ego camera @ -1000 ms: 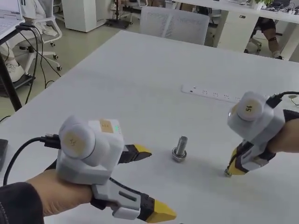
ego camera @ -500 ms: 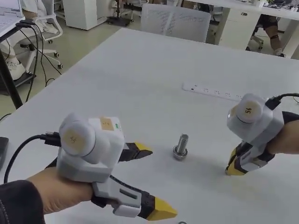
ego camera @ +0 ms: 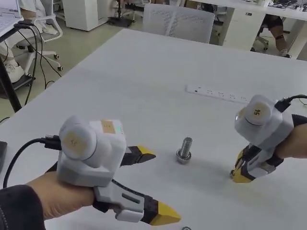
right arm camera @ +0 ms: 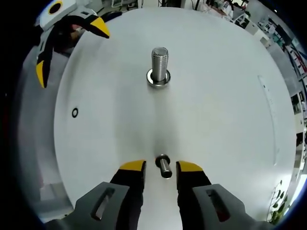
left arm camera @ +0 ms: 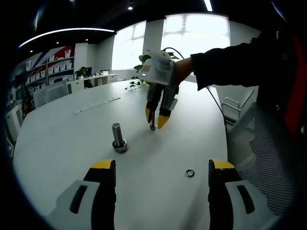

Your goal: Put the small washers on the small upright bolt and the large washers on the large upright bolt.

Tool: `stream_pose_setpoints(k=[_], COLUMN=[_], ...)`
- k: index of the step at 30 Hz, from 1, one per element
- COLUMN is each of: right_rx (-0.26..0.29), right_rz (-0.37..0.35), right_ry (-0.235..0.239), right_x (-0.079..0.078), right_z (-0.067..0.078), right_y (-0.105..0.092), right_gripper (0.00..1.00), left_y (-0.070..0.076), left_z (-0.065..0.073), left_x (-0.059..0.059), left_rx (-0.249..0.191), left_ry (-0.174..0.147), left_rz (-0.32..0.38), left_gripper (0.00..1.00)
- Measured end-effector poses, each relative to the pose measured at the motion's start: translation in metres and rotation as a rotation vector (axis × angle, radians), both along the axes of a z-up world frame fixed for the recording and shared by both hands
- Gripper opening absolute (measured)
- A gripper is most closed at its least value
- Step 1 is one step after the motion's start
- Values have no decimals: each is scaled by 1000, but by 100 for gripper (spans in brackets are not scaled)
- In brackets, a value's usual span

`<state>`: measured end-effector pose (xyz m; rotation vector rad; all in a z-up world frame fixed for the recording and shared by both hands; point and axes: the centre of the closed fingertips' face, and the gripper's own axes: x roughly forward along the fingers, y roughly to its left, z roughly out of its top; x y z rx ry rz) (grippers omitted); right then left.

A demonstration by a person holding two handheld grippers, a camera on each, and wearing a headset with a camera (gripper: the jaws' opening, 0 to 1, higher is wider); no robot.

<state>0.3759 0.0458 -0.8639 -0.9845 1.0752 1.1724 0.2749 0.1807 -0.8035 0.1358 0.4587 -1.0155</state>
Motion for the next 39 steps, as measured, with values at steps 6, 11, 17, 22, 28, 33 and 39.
stream_pose_setpoints(k=[6,11,17,22,28,33,39], right_rx=[21,39,53,66,78,91,106], right_rz=[-23,-45,-76,-100,-121,-132,-141], right_ry=[-1,-5,-6,-7,-12,-13,-11], right_x=[-2,-3,-6,-9,-16,-24,-36], right_z=[2,6,8,9,12,14,15], right_y=[-5,-8,-15,-22,-29,-30,-30], right_gripper=[36,42,44,44,44,44,44], left_y=[-1,-2,-3,-3,-2,-2,-2], left_z=[0,0,1,1,0,0,0], left_x=[0,0,0,0,0,1,1], left_rx=[0,0,-1,0,4,3,3], left_ry=[0,0,-1,-1,0,-2,-2], left_rz=[-4,-6,-9,-9,-10,-10,-11], left_gripper=[79,79,79,79,79,79,79])
